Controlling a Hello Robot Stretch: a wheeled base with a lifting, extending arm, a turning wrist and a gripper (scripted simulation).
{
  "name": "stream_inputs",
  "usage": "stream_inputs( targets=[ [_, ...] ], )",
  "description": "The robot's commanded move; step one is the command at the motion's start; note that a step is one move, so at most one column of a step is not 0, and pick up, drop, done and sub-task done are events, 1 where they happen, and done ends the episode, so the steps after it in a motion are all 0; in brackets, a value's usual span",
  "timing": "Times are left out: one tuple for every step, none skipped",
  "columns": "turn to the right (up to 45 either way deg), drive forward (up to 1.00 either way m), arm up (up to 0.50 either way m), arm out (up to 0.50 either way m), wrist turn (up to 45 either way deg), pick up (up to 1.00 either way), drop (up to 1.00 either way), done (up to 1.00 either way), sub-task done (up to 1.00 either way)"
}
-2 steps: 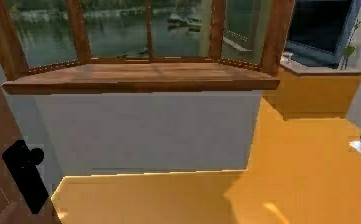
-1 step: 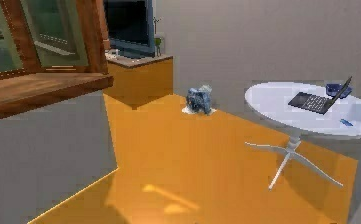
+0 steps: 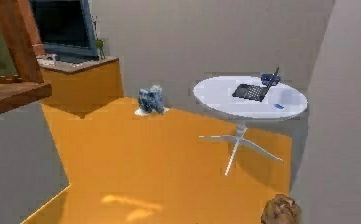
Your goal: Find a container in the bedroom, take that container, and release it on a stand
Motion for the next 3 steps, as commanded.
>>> stream_inputs(
  targets=[
    [0.0,0.30,0.00,0.00,0.0,0.00,0.00,0.00,0.00],
    [-27.0,0.00,0.00,0.00,0.0,0.00,0.00,0.00,0.00],
    [-3.0,0.00,0.00,0.00,0.0,0.00,0.00,0.00,0.00]
  ],
)
